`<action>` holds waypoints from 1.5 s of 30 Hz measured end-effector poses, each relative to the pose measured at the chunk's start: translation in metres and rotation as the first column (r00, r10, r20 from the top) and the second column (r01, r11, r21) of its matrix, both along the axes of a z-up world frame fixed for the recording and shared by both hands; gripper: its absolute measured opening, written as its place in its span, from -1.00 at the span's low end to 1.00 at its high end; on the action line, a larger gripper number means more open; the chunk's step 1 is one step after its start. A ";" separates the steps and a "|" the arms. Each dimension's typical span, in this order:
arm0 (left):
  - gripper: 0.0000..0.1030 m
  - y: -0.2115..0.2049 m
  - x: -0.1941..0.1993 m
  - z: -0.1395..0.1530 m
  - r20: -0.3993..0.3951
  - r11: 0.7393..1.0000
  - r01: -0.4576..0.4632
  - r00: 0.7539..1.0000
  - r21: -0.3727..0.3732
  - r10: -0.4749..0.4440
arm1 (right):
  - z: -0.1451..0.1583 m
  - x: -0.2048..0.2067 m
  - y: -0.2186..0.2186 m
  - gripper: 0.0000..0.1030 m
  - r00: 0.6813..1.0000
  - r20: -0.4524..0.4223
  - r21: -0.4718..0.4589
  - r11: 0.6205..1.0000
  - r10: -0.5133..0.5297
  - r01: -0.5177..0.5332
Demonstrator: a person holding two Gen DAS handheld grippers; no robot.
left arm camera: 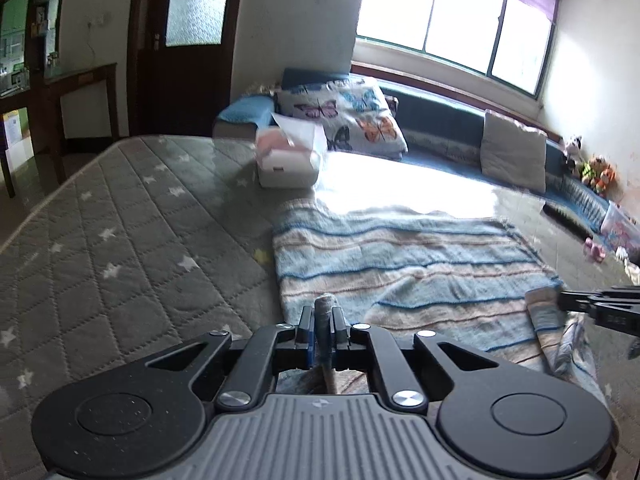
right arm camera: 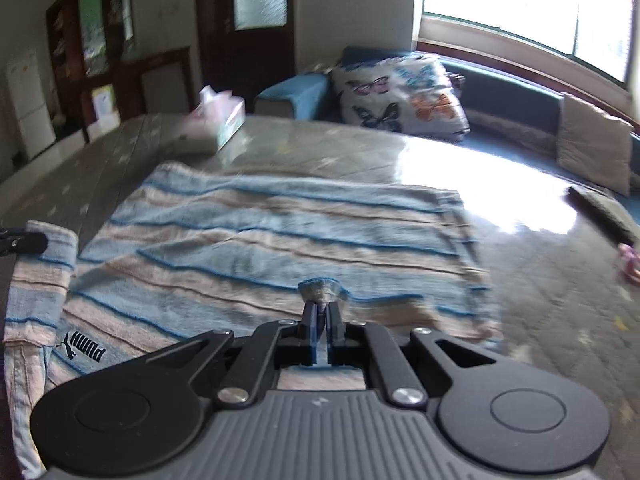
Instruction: Fold clothes
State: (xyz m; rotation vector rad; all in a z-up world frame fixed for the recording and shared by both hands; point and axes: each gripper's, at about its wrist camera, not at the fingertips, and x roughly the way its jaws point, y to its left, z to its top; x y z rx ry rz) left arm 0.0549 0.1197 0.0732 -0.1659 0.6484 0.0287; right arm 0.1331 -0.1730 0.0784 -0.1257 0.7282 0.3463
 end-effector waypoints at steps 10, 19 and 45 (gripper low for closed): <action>-0.88 0.032 -0.059 0.019 0.033 0.993 -0.114 0.993 -0.018 0.114 | 0.034 -0.058 -0.100 -0.93 0.972 0.091 0.082 0.974 -0.218 0.210; -0.90 0.057 -0.104 -0.006 -0.064 0.972 -0.231 0.971 -0.038 0.229 | 0.023 -0.125 -0.173 -0.96 0.912 0.061 0.142 0.908 -0.405 0.393; -0.91 0.068 -0.095 -0.045 -0.198 0.948 -0.306 0.927 0.086 0.317 | -0.046 -0.106 -0.187 -0.91 0.902 -0.099 0.131 0.893 -0.420 0.430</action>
